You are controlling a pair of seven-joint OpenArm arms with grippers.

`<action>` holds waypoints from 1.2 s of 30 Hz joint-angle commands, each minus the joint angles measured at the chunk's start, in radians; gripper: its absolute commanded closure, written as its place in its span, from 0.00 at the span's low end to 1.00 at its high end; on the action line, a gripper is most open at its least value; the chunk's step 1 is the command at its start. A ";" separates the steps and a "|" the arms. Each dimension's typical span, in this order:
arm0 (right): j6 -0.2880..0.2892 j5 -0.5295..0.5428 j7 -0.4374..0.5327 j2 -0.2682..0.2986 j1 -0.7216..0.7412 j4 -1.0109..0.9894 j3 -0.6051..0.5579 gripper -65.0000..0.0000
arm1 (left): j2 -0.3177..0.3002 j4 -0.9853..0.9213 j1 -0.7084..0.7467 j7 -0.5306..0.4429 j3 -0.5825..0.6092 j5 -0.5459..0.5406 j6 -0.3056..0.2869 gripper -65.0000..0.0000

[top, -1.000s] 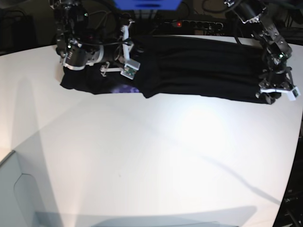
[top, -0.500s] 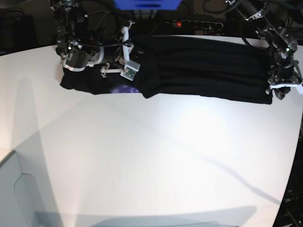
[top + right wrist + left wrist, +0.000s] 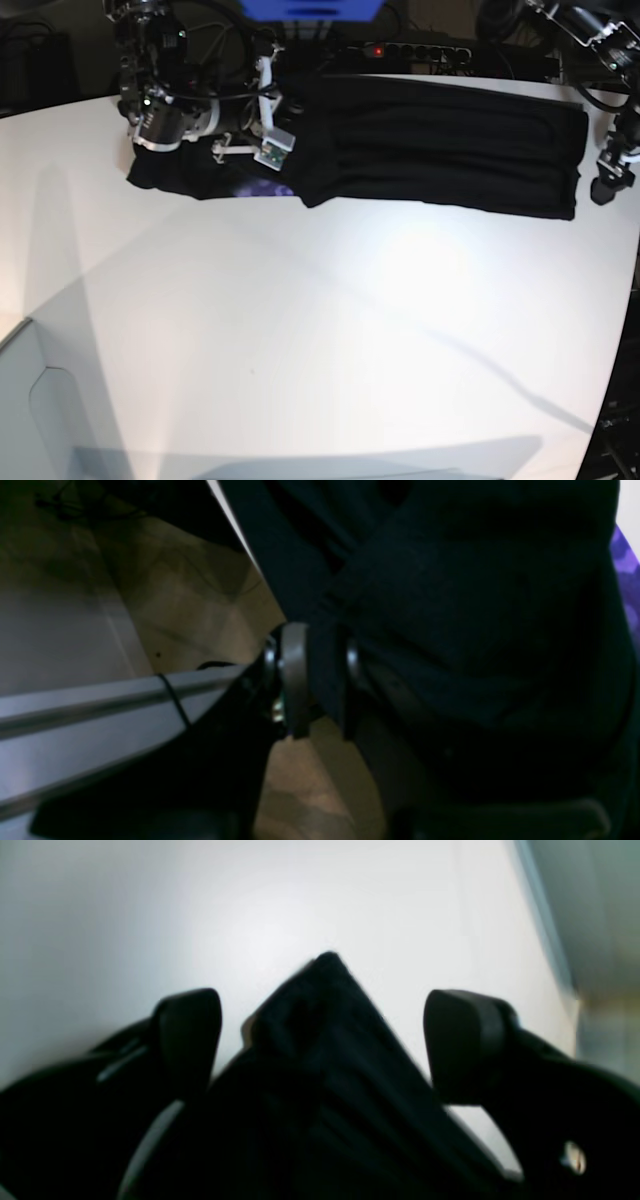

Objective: Fold the T-shirt properly
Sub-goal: 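Grasp the band's end with the left gripper and lift it slightly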

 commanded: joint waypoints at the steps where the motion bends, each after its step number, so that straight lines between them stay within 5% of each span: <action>1: 0.014 0.021 0.014 -0.001 0.005 0.014 0.001 0.84 | -0.029 -0.027 -0.006 0.008 -0.005 -0.014 -0.022 0.04; 19: 0.014 0.021 0.014 -0.001 0.005 0.014 0.002 0.84 | -0.035 -0.165 -0.007 -0.074 0.084 0.116 -0.058 0.04; 36: 0.014 0.021 0.014 -0.002 0.005 0.014 0.002 0.84 | 0.037 -0.163 0.003 -0.089 0.201 0.124 -0.049 0.04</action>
